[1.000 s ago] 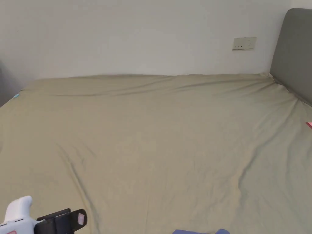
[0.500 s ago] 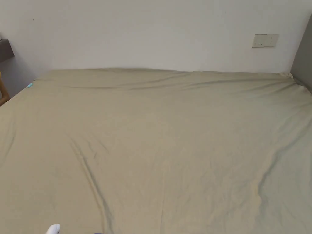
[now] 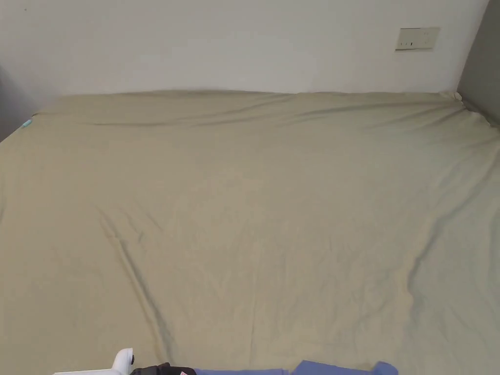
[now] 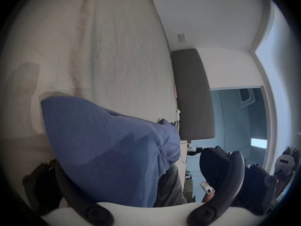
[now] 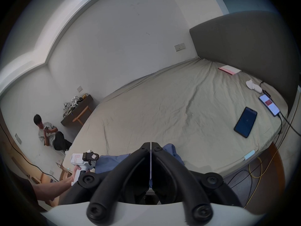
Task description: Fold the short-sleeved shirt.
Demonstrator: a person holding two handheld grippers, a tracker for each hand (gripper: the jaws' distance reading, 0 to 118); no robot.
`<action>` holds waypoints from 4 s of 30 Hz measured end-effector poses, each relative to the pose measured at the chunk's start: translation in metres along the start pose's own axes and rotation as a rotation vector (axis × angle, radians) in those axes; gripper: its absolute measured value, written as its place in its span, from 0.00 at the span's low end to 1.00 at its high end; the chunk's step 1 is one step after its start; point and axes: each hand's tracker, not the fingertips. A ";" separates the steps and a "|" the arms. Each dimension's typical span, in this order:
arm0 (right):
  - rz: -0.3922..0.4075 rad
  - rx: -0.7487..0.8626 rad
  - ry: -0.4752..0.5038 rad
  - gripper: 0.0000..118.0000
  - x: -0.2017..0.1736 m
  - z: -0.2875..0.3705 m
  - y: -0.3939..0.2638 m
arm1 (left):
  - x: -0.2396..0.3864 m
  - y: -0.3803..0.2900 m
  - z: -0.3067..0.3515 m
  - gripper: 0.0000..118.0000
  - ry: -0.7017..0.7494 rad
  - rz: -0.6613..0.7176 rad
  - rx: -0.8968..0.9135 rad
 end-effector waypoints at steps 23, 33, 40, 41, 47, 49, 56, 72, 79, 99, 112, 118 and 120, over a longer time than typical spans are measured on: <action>-0.095 0.124 -0.101 0.03 0.053 0.040 0.019 | 0.058 0.005 0.022 0.19 0.481 -0.172 0.103; -0.101 0.084 -0.072 0.03 0.045 0.029 0.005 | 0.042 0.016 0.075 0.19 0.555 0.014 0.116; -0.093 0.074 -0.058 0.03 0.042 0.025 0.005 | 0.062 0.024 0.131 0.19 0.784 -0.050 0.149; -0.091 0.074 -0.056 0.03 0.042 0.025 0.005 | 0.067 0.026 0.136 0.19 0.815 -0.059 0.144; -0.081 0.084 -0.040 0.03 0.037 0.031 0.006 | 0.136 0.022 0.102 0.19 0.997 -0.214 0.076; -0.071 0.084 -0.033 0.03 0.034 0.034 0.006 | 0.154 0.017 0.076 0.19 0.971 -0.245 0.050; -0.037 0.085 -0.047 0.03 0.034 0.043 0.003 | 0.188 -0.001 -0.024 0.19 0.874 -0.391 -0.055; -0.038 0.050 -0.069 0.03 0.040 0.043 -0.011 | 0.181 -0.031 -0.123 0.78 0.747 -0.359 -0.126; -0.041 0.052 -0.074 0.03 0.044 0.043 -0.009 | 0.199 -0.019 -0.048 0.81 0.530 -0.260 0.179; -0.026 0.040 -0.075 0.03 0.037 0.045 -0.008 | 0.157 -0.118 -0.129 0.10 1.025 -0.571 0.393; 0.001 -0.005 -0.072 0.03 0.023 0.036 -0.013 | 0.195 -0.150 -0.170 0.10 1.010 -0.849 0.363; 0.009 0.005 -0.065 0.03 0.019 0.040 -0.009 | 0.184 -0.149 -0.185 0.10 1.007 -0.844 0.307; 0.013 0.009 -0.062 0.03 0.019 0.041 -0.008 | 0.189 -0.149 -0.179 0.10 0.985 -0.843 0.302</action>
